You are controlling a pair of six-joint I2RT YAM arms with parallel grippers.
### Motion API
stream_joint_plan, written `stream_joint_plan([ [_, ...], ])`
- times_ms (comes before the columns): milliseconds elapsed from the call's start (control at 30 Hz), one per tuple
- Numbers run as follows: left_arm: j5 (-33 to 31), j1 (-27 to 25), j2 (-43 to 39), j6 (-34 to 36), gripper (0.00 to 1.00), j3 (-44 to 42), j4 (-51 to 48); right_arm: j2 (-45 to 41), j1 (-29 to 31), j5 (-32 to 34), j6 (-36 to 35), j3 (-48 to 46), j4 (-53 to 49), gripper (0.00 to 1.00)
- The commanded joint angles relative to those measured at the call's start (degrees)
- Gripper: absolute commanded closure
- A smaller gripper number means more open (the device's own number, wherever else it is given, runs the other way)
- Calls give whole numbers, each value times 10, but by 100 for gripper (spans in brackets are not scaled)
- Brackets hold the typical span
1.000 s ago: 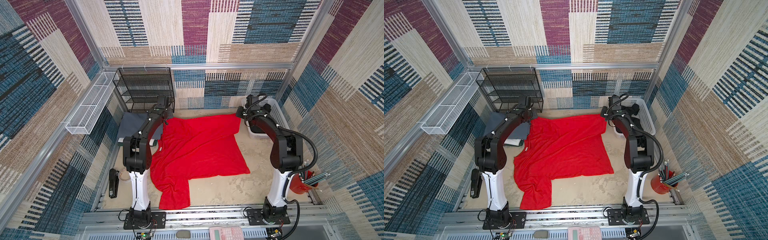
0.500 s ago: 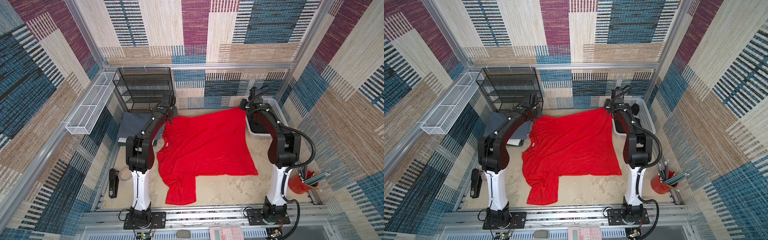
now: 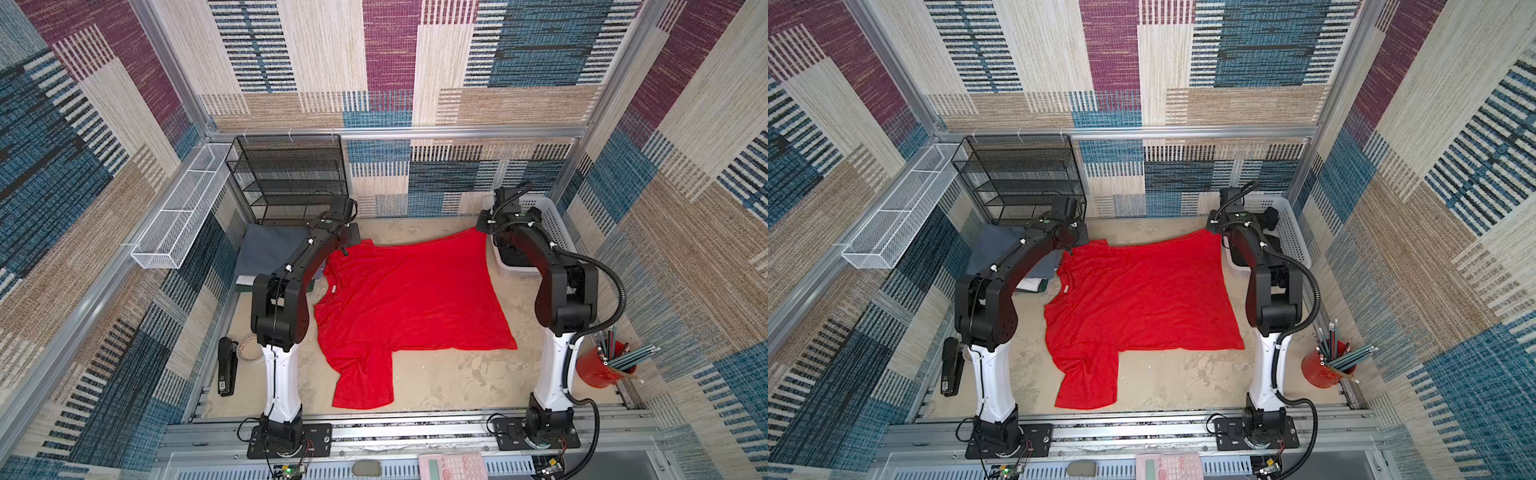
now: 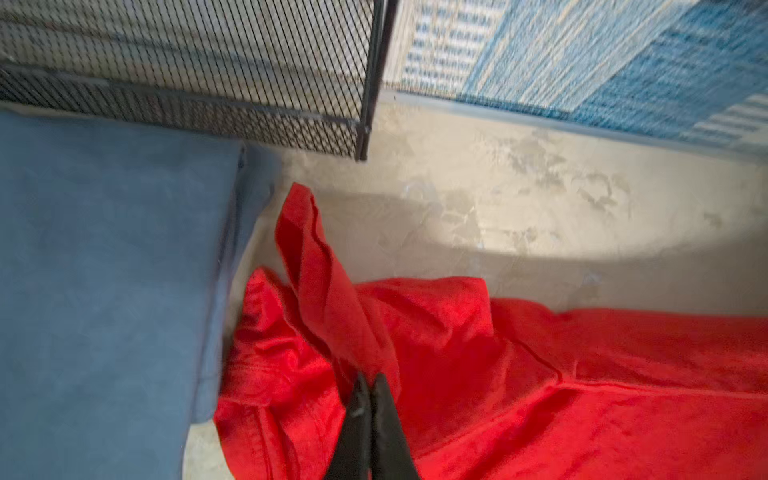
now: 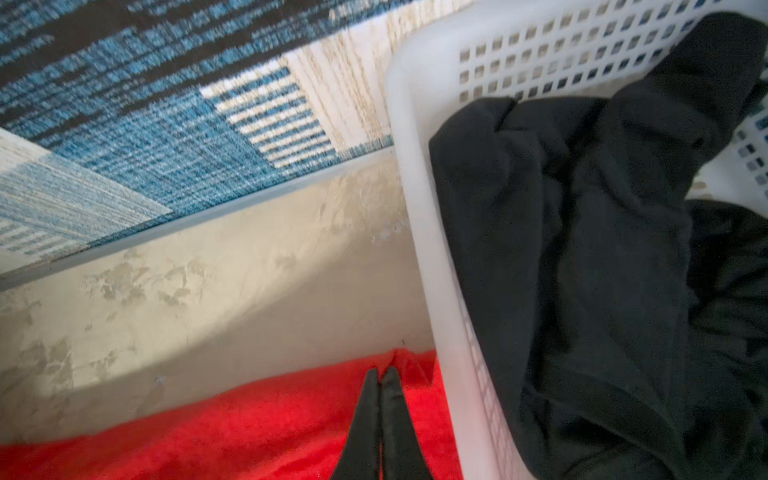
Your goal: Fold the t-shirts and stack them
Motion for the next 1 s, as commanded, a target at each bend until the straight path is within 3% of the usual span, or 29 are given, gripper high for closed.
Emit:
stream_joint_plan([
  [0, 18, 0, -21, -26, 100, -36, -2, -23, 0, -8, -1, -34, 33, 100],
  [567, 57, -2, -145, -77, 100, -249, 32, -113, 0, -33, 27, -203, 91, 100],
  [967, 76, -28, -168, -101, 100, -281, 28, -145, 0, -33, 35, -266, 105, 100],
])
